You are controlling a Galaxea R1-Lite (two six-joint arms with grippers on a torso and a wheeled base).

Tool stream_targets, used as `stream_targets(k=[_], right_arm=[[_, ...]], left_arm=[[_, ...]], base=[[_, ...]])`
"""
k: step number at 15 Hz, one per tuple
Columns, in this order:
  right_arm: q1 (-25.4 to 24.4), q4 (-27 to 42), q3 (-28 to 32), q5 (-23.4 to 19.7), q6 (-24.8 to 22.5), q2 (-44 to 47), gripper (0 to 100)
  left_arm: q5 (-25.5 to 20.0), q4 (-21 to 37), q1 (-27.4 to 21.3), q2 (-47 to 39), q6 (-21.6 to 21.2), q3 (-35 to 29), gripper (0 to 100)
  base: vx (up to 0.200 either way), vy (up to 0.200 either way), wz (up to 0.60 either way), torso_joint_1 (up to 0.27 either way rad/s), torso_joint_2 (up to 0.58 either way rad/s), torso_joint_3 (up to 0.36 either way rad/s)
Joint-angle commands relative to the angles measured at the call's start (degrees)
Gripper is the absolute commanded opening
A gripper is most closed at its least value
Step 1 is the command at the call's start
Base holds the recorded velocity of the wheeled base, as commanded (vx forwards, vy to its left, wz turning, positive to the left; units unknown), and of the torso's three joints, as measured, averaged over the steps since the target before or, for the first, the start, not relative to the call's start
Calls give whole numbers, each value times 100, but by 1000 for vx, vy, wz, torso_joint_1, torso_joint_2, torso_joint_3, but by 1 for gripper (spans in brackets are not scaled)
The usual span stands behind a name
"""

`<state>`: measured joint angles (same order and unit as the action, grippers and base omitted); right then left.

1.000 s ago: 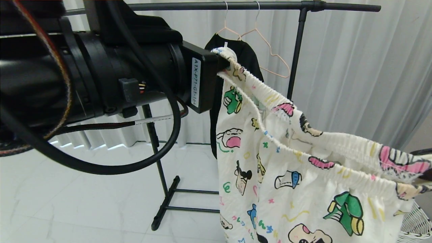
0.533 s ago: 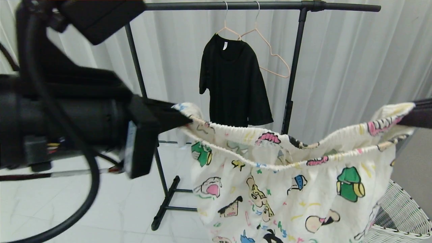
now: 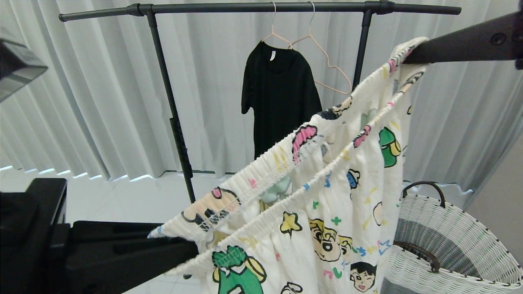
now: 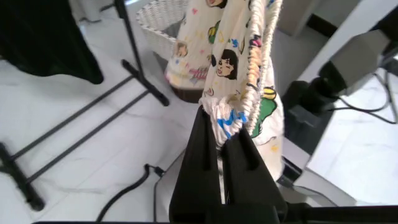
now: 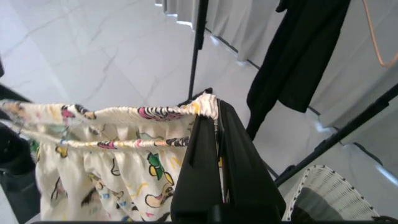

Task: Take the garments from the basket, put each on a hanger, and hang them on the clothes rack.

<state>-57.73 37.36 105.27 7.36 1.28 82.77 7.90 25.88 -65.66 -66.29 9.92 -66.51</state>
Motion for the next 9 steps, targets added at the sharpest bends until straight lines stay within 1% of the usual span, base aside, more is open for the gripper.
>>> stream_targets(k=[1,2,3,4,5,6,7,9], right_arm=[[8,8,38,2,-5,160,0],[34,25,12,2,-5,107,0],[78,104,-6,2,-5,11,0],[96,333,-15,11,-5,-95,0],[113,579,-50,11,4,-235,0],[122,702,-252,11,13,-438,0],[113,702,-507,11,13,-622,0],[113,702,-1008,20,4,-956,0]], left_arm=[[71,-4,-123,46,-17,77,0],[124,-4,-61,20,-105,68,0],[186,-22,176,-50,-307,33,0],[186,-30,607,-173,-737,-29,0],[186,-48,906,-235,-1177,-55,0],[159,-233,1222,-288,-1704,-55,0],[142,-505,1415,-384,-1933,-55,0],[150,-1111,1521,-578,-1950,-116,0]], base=[[0,0,0,0,0,0],[0,0,0,0,0,0],[0,0,0,0,0,0],[0,0,0,0,0,0],[0,0,0,0,0,0],[0,0,0,0,0,0],[0,0,0,0,0,0],[0,0,0,0,0,0]])
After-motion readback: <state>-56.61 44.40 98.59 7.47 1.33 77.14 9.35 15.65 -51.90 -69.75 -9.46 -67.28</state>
